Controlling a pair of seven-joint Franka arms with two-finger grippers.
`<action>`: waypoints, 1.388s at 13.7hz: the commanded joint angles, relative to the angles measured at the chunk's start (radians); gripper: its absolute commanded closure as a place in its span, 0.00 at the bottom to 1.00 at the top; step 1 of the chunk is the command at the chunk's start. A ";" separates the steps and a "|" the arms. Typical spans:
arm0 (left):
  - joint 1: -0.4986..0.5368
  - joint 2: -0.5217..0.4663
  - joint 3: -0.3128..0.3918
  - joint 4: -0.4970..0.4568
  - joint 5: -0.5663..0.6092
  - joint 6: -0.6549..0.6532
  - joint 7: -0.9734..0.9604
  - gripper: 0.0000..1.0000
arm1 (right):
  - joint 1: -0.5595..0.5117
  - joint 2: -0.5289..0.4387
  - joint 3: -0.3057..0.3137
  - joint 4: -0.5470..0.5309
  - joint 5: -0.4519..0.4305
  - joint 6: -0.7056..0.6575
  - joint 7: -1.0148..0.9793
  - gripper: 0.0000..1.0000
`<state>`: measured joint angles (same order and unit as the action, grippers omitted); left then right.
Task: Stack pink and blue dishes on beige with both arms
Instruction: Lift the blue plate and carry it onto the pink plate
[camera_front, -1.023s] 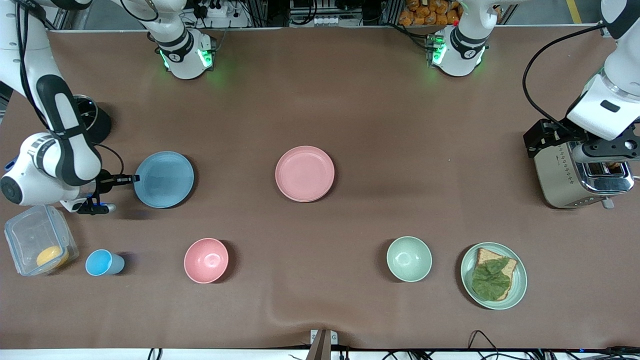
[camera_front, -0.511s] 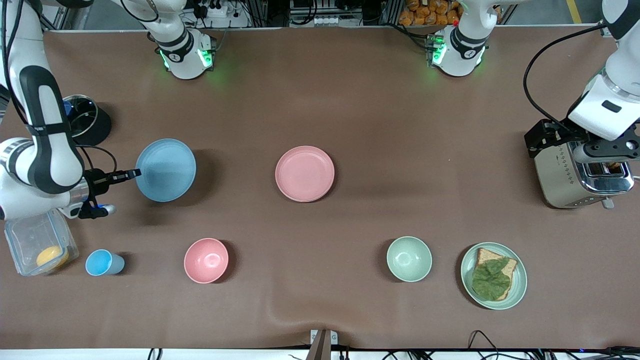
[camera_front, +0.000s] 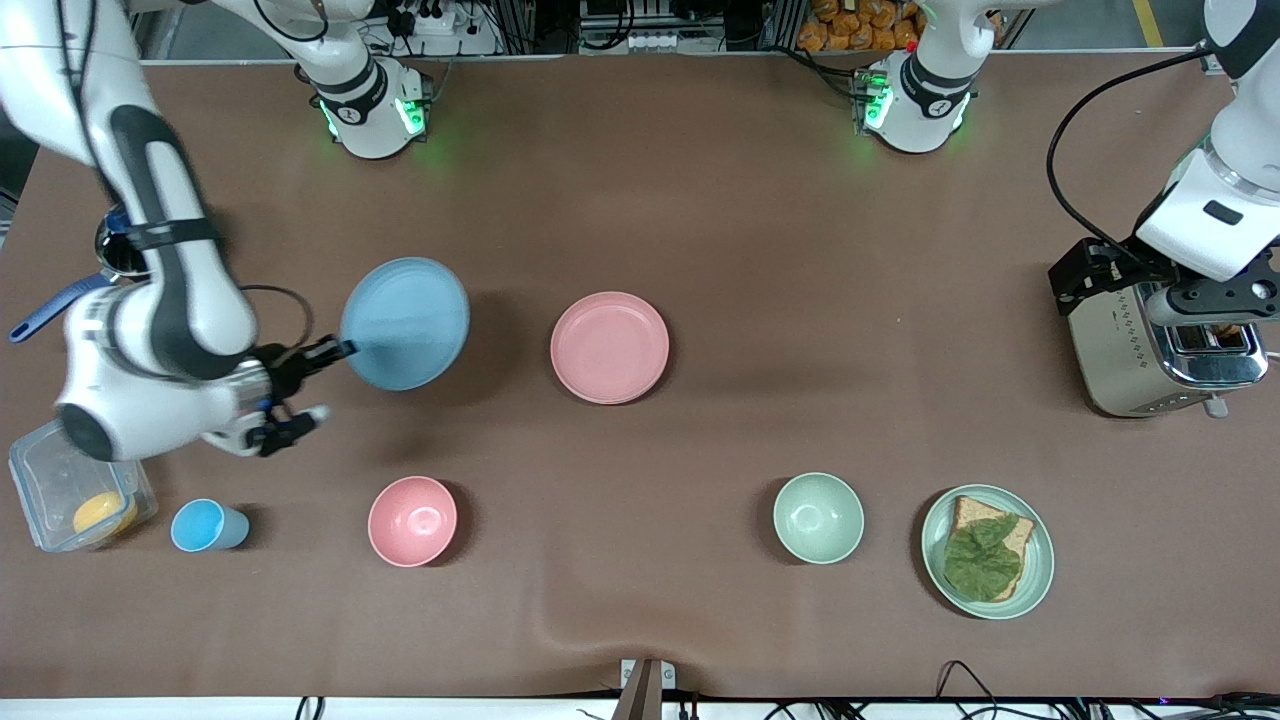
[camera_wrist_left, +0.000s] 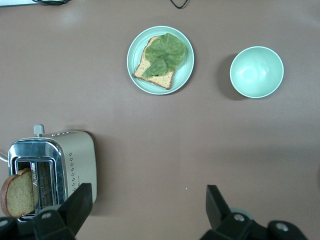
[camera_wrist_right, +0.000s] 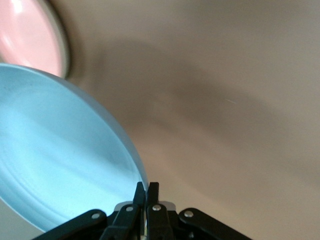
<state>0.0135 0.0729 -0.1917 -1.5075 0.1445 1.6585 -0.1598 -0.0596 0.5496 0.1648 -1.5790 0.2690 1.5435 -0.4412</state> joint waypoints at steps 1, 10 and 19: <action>0.000 -0.022 0.003 -0.013 -0.011 -0.013 0.009 0.00 | 0.075 -0.022 -0.007 -0.007 0.090 0.026 -0.011 1.00; 0.002 -0.025 0.006 -0.014 -0.013 -0.028 0.009 0.00 | 0.400 -0.025 -0.010 -0.055 0.082 0.355 0.398 1.00; 0.000 -0.025 0.005 -0.013 -0.014 -0.036 0.011 0.00 | 0.469 0.021 -0.022 -0.131 0.038 0.514 0.444 1.00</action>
<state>0.0137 0.0714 -0.1901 -1.5075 0.1445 1.6361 -0.1598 0.3968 0.5644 0.1587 -1.7054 0.3309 2.0453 -0.0115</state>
